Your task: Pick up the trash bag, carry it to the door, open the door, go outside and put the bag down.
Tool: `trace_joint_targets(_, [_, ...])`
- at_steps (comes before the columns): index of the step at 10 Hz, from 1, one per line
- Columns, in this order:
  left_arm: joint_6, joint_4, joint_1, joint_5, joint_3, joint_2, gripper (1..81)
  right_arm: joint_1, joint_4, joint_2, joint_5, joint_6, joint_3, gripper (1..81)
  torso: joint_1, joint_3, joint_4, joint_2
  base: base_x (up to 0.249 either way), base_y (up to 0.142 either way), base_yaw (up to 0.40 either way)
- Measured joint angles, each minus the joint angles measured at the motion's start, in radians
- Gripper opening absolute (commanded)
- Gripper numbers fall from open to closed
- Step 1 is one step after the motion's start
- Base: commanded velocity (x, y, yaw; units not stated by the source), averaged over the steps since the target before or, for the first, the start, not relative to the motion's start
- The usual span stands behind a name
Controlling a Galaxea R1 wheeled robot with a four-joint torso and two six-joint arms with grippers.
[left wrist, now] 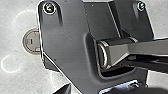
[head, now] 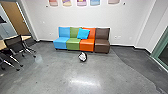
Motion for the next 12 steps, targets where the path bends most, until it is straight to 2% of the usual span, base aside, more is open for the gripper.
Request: trace_joint_targets(12, [0.0, 0.0, 0.0, 0.0, 0.0, 0.0, 81.1, -0.005, 0.0, 0.0, 0.002, 0.0, 0.0, 81.1, 0.0, 0.0, 0.0, 0.0, 0.163, 0.088, 0.0])
